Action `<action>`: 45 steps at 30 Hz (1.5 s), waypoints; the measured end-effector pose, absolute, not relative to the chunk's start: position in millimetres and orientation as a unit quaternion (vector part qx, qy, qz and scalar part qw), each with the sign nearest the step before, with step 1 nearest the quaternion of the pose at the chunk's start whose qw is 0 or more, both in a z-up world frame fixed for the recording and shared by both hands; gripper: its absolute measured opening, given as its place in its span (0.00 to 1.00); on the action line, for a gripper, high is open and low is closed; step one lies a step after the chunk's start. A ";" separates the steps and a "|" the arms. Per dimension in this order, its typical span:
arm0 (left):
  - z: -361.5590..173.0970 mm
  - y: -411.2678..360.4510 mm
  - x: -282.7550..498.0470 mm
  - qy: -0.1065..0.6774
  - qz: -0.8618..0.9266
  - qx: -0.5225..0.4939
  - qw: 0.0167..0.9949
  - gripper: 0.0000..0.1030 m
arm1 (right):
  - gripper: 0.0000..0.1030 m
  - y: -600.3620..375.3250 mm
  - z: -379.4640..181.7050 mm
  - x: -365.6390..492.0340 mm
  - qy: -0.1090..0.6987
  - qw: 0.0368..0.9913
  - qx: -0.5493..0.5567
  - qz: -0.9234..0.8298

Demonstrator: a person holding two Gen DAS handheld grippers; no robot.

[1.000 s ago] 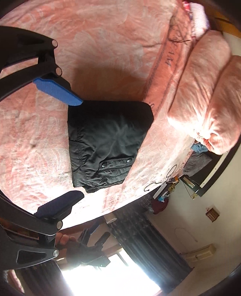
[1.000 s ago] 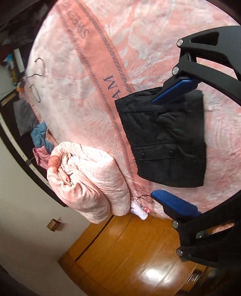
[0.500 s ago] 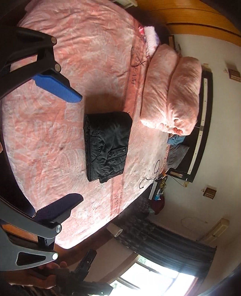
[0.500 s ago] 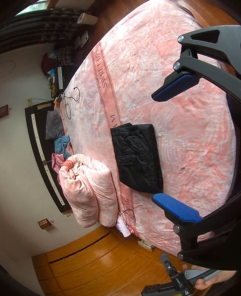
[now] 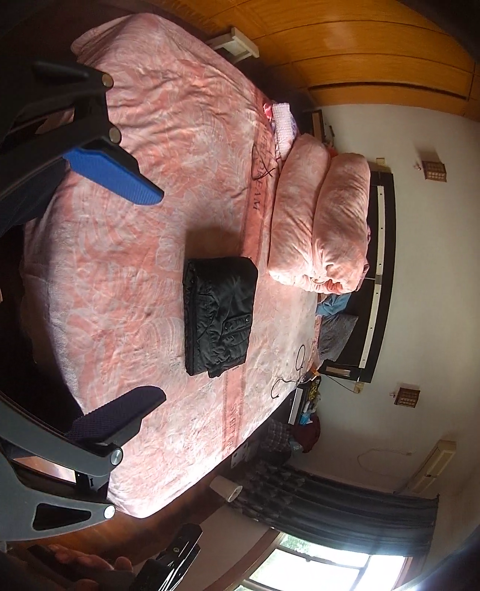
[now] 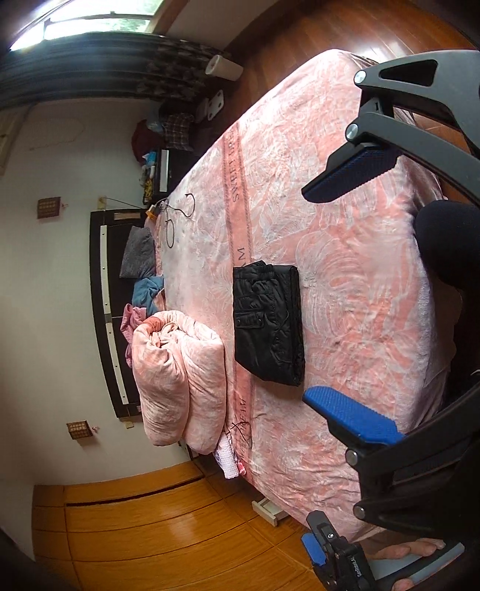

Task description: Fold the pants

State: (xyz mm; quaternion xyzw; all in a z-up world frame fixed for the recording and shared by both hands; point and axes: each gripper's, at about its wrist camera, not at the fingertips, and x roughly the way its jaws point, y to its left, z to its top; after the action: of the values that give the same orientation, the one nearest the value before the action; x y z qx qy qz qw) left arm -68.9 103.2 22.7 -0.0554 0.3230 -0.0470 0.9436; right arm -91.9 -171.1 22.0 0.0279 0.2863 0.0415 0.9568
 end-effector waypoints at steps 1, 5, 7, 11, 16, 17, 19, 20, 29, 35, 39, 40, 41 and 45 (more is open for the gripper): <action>24.5 102.6 -73.9 0.318 -0.039 -0.047 0.946 0.96 | 0.97 -168.1 23.3 -96.6 0.281 0.959 0.021 0.041; 30.3 101.2 -87.7 0.315 -0.035 -0.042 0.948 0.96 | 0.97 -162.5 27.1 -109.8 0.273 0.961 0.013 0.041; 32.5 100.8 -93.5 0.312 -0.041 -0.049 0.948 0.96 | 0.97 -162.0 29.5 -114.6 0.269 0.962 0.018 0.041; 36.0 99.9 -99.9 0.307 -0.038 -0.051 0.950 0.96 | 0.97 -155.8 31.5 -122.5 0.265 0.963 0.011 0.041; 38.3 93.4 -106.0 0.302 -0.028 -0.030 0.952 0.96 | 0.97 -150.3 32.8 -127.8 0.261 0.964 0.006 0.039; 38.2 92.8 -106.4 0.303 -0.024 -0.029 0.952 0.96 | 0.97 -149.5 32.9 -127.4 0.261 0.964 0.006 0.040; 37.2 91.0 -107.0 0.302 -0.012 -0.024 0.953 0.96 | 0.97 -147.0 32.0 -125.9 0.264 0.964 0.005 0.041; 36.8 90.3 -107.0 0.301 -0.007 -0.022 0.953 0.96 | 0.97 -145.7 31.2 -125.2 0.264 0.964 0.005 0.043; 40.0 83.2 -97.4 0.300 -0.010 -0.020 0.954 0.96 | 0.97 -139.3 27.5 -111.9 0.269 0.962 -0.001 0.053; 40.1 85.0 -90.0 0.306 -0.013 -0.032 0.951 0.96 | 0.97 -136.4 22.3 -100.0 0.279 0.959 0.000 0.055; 36.2 88.0 -83.4 0.319 -0.009 -0.034 0.947 0.96 | 0.97 -135.6 20.0 -95.7 0.283 0.957 0.002 0.056; 35.2 89.0 -81.3 0.322 -0.008 -0.036 0.946 0.96 | 0.97 -134.8 19.0 -93.2 0.285 0.957 0.002 0.057; 34.2 89.9 -79.3 0.326 -0.009 -0.038 0.945 0.96 | 0.97 -133.5 18.2 -91.5 0.286 0.957 0.002 0.057; 32.5 91.3 -75.6 0.328 -0.008 -0.039 0.944 0.96 | 0.97 -130.9 16.3 -89.0 0.287 0.956 0.001 0.057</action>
State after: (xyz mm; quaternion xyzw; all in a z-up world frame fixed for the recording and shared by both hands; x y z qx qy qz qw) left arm -75.6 91.3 32.5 -0.0390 0.3281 -0.0083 0.9438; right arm -89.0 -130.9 16.3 0.0014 0.2873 0.0569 0.9562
